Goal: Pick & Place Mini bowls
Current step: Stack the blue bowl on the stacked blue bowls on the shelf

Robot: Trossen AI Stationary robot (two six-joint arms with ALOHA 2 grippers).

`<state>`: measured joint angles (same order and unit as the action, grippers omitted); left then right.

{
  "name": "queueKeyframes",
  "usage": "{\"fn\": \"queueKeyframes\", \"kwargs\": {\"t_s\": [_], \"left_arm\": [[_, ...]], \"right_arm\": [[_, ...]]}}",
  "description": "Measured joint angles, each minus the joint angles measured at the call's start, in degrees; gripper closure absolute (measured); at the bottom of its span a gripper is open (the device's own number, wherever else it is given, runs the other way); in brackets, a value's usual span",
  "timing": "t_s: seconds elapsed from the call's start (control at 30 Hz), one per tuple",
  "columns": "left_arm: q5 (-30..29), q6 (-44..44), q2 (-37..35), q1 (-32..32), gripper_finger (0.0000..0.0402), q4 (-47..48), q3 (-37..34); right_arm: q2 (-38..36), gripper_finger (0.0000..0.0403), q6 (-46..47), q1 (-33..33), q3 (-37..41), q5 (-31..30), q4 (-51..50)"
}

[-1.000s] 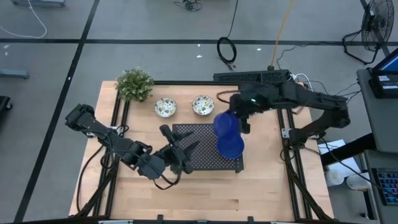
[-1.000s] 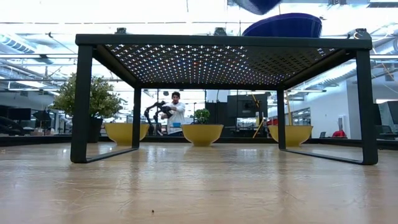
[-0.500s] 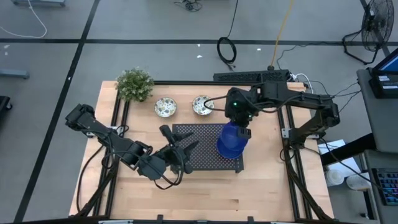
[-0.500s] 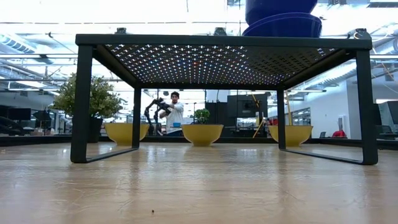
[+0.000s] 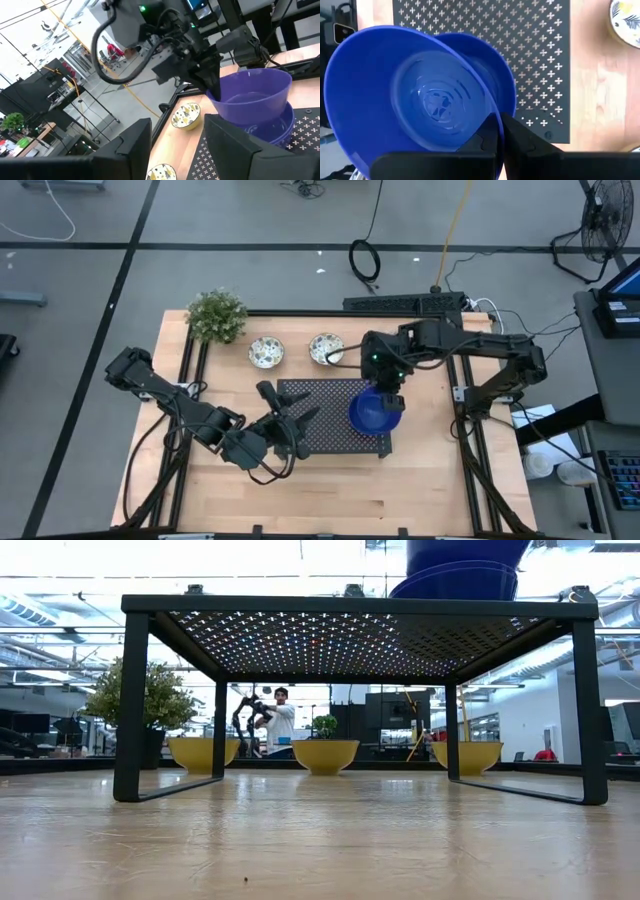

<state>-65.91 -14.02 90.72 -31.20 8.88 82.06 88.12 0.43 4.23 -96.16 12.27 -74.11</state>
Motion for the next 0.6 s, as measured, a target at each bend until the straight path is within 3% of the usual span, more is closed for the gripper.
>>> {"fn": "queueKeyframes", "kwargs": {"t_s": [0.6], "left_arm": [[0.0, 0.8, 0.0, 0.0, 0.0215, 0.3, 0.0]], "right_arm": [[0.0, 0.0393, -0.3, -1.4, 5.1, 0.0, 5.9]]}}
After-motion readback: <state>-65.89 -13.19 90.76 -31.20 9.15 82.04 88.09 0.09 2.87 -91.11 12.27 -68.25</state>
